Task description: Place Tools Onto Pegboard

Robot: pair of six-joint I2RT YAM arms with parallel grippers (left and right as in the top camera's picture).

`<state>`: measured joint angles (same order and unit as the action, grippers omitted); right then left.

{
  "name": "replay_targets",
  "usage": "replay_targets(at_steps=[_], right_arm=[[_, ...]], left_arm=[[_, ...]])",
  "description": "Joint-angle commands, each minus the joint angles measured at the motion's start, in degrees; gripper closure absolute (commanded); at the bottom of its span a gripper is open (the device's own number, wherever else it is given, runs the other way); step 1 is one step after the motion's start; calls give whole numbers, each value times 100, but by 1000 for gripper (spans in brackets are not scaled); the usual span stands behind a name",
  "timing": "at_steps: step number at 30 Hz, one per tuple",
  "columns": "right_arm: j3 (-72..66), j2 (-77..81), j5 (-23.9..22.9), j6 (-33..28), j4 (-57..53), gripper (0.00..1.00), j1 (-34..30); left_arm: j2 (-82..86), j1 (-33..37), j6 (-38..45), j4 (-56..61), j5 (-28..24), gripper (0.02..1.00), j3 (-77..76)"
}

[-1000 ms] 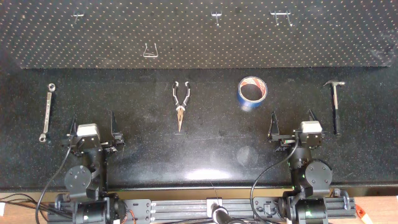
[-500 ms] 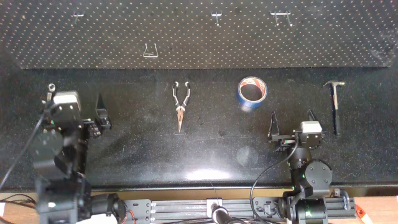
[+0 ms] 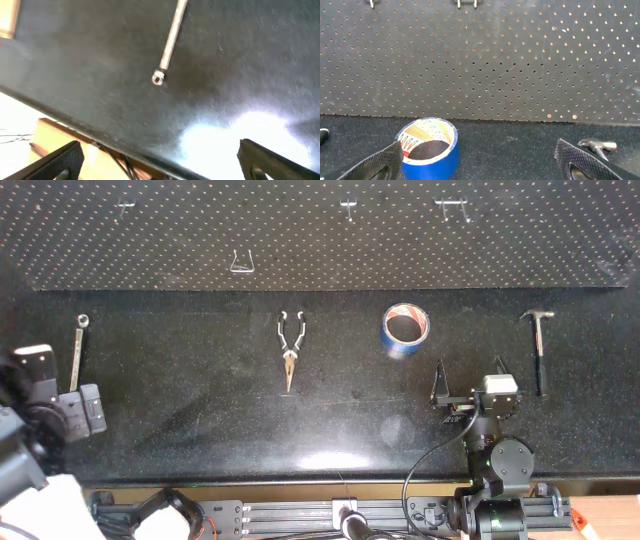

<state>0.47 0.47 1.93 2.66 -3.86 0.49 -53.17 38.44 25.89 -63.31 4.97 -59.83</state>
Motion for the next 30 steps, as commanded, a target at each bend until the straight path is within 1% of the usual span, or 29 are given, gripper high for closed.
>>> replay_targets(at_steps=[1, 5, 9, 12, 14, 16, 21, 23, 27, 30], right_arm=[[-24, -42, 17, -17, -15, 18, 31], [-24, -42, 17, -17, -15, 18, 31], [-24, -42, 17, -17, -15, 18, 31], [-24, -42, 15, -17, -15, 18, 31], [-24, -42, 17, -17, -15, 18, 31], [-24, -42, 17, -17, -15, 18, 31], [-24, -42, 15, -17, -15, 20, 31], [-24, -42, 17, -17, -15, 18, 31], [-24, -42, 15, -17, -15, 18, 31], [-24, -42, 15, -17, -15, 18, 31]], left_arm=[[-918, 990, 807, -87, -997, 25, -109], [-2048, 994, 813, 398, -1082, 25, -109], [-2920, 992, 807, 1635, -1102, 23, -109], [-3399, 994, 800, 2118, -1497, 23, -109], [-3657, 992, 800, 2225, -1888, 25, -109], [-3672, 992, 715, 2225, -2149, 23, -109], [-3672, 994, 719, 2446, -2146, 25, -109], [-3672, 994, 717, 2588, -1864, 25, -109], [-3759, 992, 717, 2914, -1856, 25, -109], [-4157, 992, 715, 3060, -1915, 23, -109]])
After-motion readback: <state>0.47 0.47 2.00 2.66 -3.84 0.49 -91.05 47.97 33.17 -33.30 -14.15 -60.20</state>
